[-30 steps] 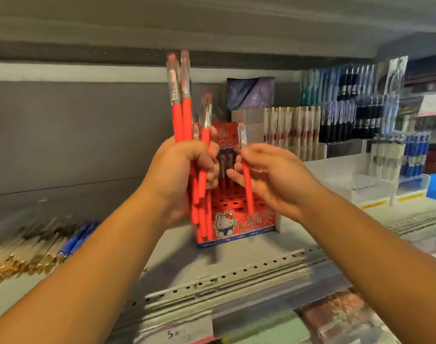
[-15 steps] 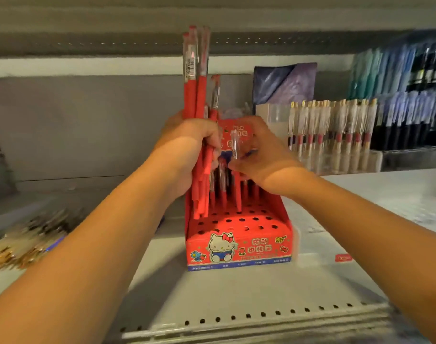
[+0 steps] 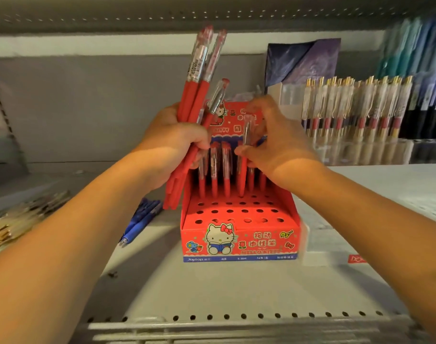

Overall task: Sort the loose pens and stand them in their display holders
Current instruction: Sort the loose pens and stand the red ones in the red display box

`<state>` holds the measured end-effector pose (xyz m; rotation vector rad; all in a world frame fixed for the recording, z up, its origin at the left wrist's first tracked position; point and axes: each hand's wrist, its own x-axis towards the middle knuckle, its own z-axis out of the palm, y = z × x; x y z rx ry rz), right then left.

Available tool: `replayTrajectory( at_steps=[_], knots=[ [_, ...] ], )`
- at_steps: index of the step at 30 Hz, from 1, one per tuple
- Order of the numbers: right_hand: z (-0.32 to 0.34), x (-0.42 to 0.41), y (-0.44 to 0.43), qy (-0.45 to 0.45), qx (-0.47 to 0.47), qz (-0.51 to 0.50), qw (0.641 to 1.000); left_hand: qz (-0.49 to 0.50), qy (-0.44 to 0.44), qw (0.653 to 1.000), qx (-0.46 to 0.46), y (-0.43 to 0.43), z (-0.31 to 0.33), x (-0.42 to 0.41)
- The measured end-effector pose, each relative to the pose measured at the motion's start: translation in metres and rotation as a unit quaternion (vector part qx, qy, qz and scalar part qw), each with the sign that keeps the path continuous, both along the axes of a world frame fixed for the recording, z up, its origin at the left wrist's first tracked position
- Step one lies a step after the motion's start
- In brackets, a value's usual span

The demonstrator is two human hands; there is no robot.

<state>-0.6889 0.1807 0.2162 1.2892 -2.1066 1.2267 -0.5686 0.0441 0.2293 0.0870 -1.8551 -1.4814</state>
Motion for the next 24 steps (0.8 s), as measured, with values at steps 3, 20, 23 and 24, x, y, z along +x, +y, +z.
replayTrajectory(
  at_steps=[3,20,23,24],
  knots=[
    [0.0,0.001,0.0,-0.021,0.005,0.001,1.0,-0.006,-0.011,1.0,-0.002,-0.005,-0.002,0.001],
    [-0.008,0.008,-0.003,-0.14,0.068,0.023,0.988,-0.08,-0.06,0.995,-0.007,-0.011,-0.011,0.0],
    [-0.008,0.008,-0.003,-0.127,0.069,0.02,0.989,-0.093,-0.061,0.994,-0.002,-0.011,-0.012,0.0],
    [-0.008,0.007,-0.003,-0.114,0.074,0.017,0.991,-0.094,-0.063,0.994,-0.001,-0.01,-0.012,0.0]
  ],
)
